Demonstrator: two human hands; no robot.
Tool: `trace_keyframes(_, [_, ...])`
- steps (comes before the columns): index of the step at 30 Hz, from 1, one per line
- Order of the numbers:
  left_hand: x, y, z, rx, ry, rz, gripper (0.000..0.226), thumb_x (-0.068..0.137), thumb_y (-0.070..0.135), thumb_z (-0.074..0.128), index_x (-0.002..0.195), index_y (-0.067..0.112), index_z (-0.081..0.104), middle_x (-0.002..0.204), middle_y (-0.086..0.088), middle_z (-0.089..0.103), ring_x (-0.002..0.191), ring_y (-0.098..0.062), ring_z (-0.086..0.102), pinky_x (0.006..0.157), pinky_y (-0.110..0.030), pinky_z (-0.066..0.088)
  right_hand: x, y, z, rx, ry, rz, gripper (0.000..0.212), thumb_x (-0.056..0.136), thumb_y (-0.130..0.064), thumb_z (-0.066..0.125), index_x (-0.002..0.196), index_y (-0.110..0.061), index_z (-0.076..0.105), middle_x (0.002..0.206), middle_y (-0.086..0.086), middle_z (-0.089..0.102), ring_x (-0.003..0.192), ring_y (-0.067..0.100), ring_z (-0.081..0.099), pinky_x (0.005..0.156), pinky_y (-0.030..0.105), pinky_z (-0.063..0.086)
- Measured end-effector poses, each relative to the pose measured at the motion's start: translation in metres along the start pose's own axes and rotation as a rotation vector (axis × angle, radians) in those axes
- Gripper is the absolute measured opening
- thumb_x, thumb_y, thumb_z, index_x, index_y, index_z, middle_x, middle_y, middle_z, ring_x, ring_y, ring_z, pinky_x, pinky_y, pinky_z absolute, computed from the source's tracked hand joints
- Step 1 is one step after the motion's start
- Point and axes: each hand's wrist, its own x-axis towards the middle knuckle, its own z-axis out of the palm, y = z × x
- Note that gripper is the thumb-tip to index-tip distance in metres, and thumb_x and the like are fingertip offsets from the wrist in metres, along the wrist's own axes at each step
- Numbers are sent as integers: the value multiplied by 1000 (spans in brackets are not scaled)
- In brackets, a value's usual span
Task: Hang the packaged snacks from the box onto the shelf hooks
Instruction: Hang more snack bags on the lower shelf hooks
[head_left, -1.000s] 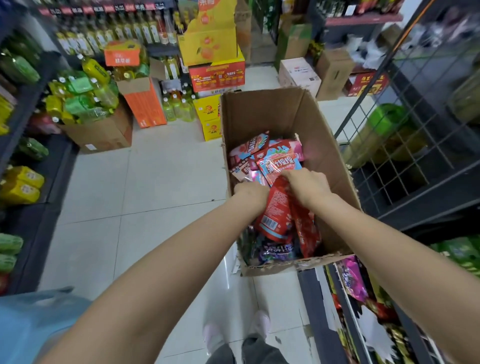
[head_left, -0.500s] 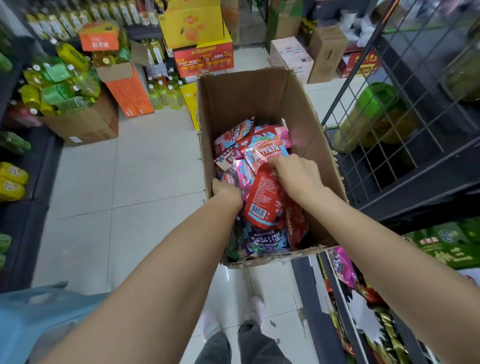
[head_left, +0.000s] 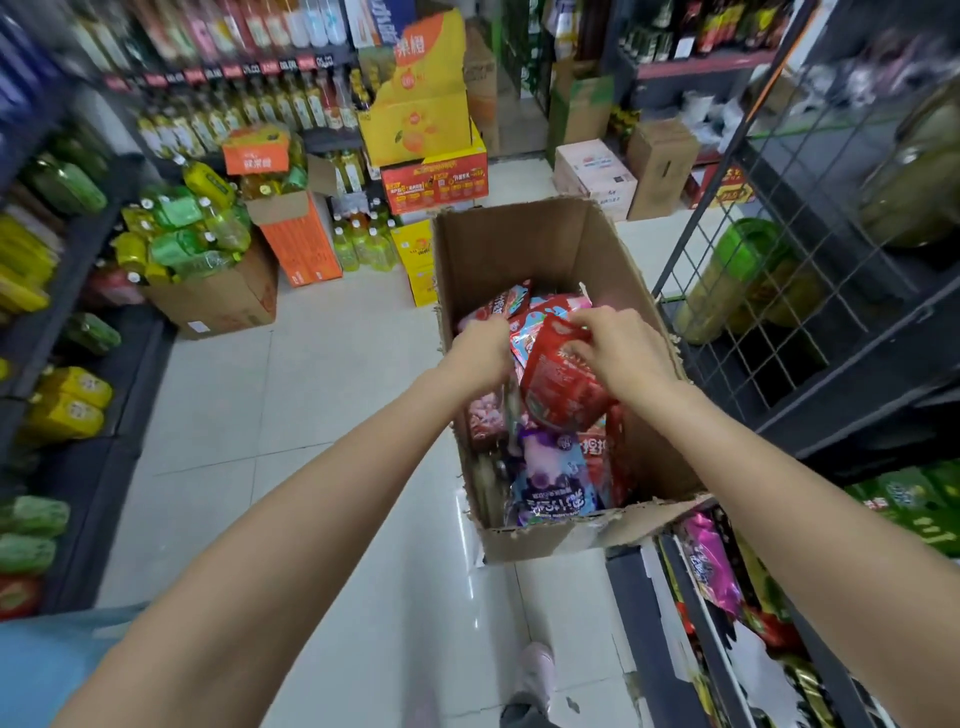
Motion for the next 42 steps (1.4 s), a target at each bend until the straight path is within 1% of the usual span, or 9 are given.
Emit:
trace_keyframes(4, [-29,18,-42,-276,210,87,16,87,7,52,96,5,65,90,-14,70,77,-23,65,68,-24,52,-26,-17,-26,185,192,-67,67,88,2,50,138,-41,38,91,15,67,86,31,64,75,44,53])
trace_keyframes(7, [-56,32,-69,-457,259,159,18,86,12,56,81,9,73,66,-4,69,51,-5,55,46,-12,39,-52,-27,-52,192,288,-50,47,83,9,47,106,-24,71,92,13,68,91,28,65,84,39,50])
trace_keyframes(13, [-121,85,-95,-662,186,433,19,88,12,56,75,17,69,62,-3,66,61,-16,65,67,-29,53,-157,-57,-104,236,392,66,28,94,-27,55,69,-17,63,72,-6,58,69,7,50,68,27,32])
trace_keyframes(20, [-202,161,-64,-697,-38,785,16,92,15,53,89,15,69,83,-4,71,67,-7,65,75,-27,54,-292,-42,-131,75,503,317,44,84,-31,68,73,9,57,65,14,45,65,23,39,57,31,22])
trace_keyframes(25, [-259,210,-22,-444,87,1173,14,87,23,65,82,10,67,76,1,53,70,-13,52,70,-26,40,-392,-20,-136,211,623,530,36,80,-34,71,85,1,70,81,27,61,67,32,51,60,35,34])
trace_keyframes(29, [-299,262,25,-463,-28,1252,16,86,28,65,75,17,62,82,-5,48,81,-17,47,80,-28,39,-472,6,-131,363,691,713,27,82,-32,69,84,-5,71,82,25,65,66,17,49,59,37,41])
trace_keyframes(32, [-335,290,57,-636,-322,1149,25,91,26,60,68,20,50,61,1,55,51,-9,52,58,-27,45,-536,33,-125,685,857,851,29,82,-17,57,90,9,66,74,20,60,73,18,48,66,33,40])
trace_keyframes(37, [-387,327,117,-867,-363,945,27,90,34,59,69,19,51,59,5,47,61,-17,49,62,-39,42,-629,68,-111,575,831,934,38,86,8,48,92,-21,72,95,4,68,81,14,61,78,28,47])
trace_keyframes(42, [-443,355,153,-574,-223,1075,34,88,48,57,81,15,57,63,6,54,66,-15,54,65,-34,43,-699,104,-103,513,857,1005,32,84,-1,64,102,-26,58,83,2,69,73,16,64,64,31,51])
